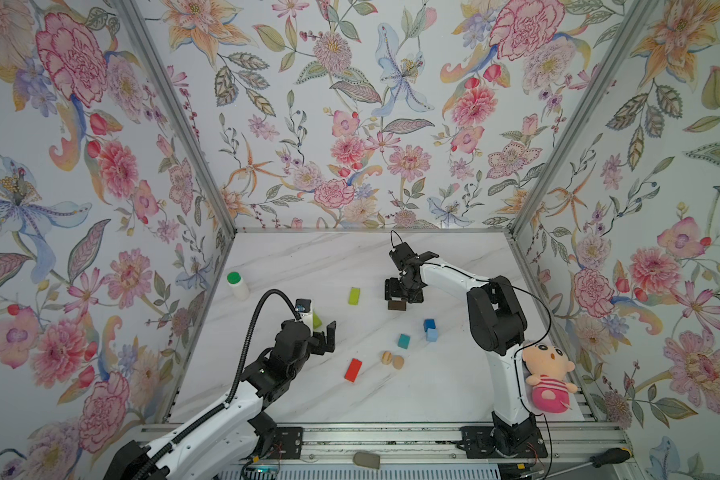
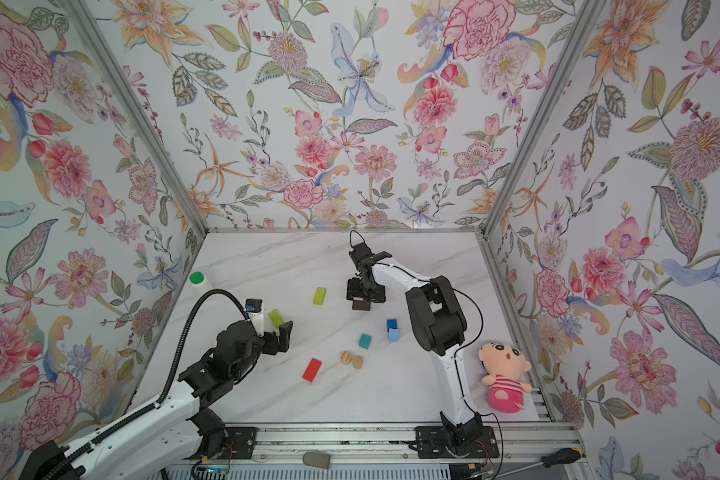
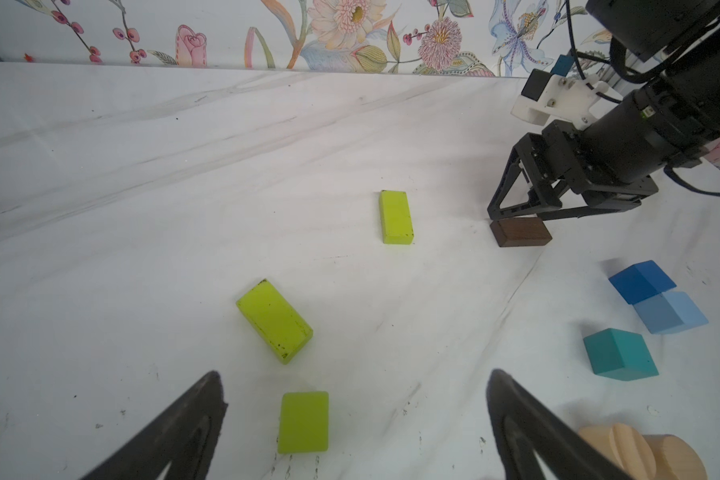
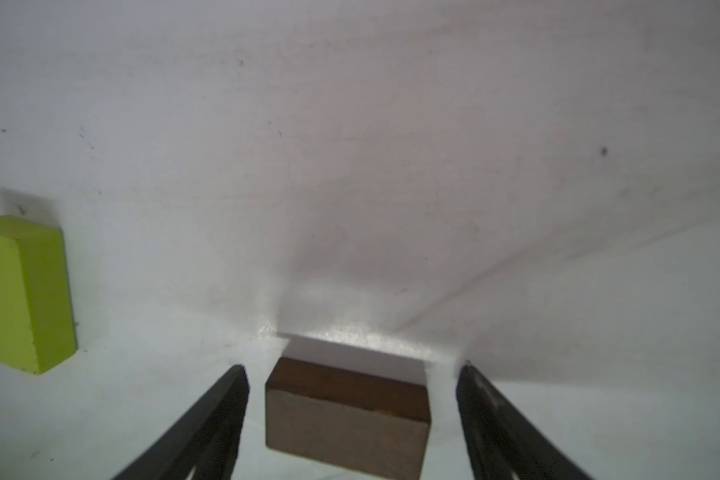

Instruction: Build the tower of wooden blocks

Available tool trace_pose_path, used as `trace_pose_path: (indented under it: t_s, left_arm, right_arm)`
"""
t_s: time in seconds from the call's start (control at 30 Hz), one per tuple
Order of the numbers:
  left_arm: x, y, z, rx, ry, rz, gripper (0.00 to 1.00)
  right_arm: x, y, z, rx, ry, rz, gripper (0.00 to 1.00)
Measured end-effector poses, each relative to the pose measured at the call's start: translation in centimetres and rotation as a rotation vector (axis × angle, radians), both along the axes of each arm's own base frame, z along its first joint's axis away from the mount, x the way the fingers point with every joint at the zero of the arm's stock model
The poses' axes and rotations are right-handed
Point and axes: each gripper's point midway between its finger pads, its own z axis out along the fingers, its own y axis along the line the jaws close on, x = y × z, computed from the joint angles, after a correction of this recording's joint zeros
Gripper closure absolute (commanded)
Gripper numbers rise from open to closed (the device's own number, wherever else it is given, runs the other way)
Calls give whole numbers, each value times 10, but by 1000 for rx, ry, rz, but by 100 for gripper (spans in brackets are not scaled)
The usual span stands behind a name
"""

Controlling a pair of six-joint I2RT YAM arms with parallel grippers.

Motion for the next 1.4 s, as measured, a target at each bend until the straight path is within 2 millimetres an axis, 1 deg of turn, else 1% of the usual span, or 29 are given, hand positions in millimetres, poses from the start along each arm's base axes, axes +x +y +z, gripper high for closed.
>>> trace_pose_path:
  t_s: [0.23,0.4,0.6,0.67,0.83,0.9,1.0,1.2,1.3,1.4]
  left_arm:
    - [4,-3,0,7,-2,-5,1]
    - [3,-3,3,3,-11,-6,1]
    - [2,-1,18,-27,-52,-5,1]
    - [1,-1,21,-34,-61,-5,1]
    - [-2,2,25,-45,-75,-5,1]
    - [-4,3,24,-47,-75,-4,1]
    - [-5,4,24,-49,-75,-4,1]
    - [-6,5,21,-49,-67,-2,1]
    - [-7,5,18,-46,-61,-1,1]
    - [-7,5,18,-46,-61,-1,1]
  right_arm:
    - [-9,14,1,49,30,29,15]
    - [-22,27,-1,52,38,65,14]
    - [-46,47,0,60,53,113,14]
    - [-55,58,0,69,60,139,14]
    - [-80,84,2,94,82,203,14]
    - [-86,89,3,100,88,217,15]
    - [-90,86,4,94,92,218,15]
    - [-78,70,12,77,63,186,16]
    - [-72,64,12,70,59,174,20]
    - [-67,60,14,63,52,165,28]
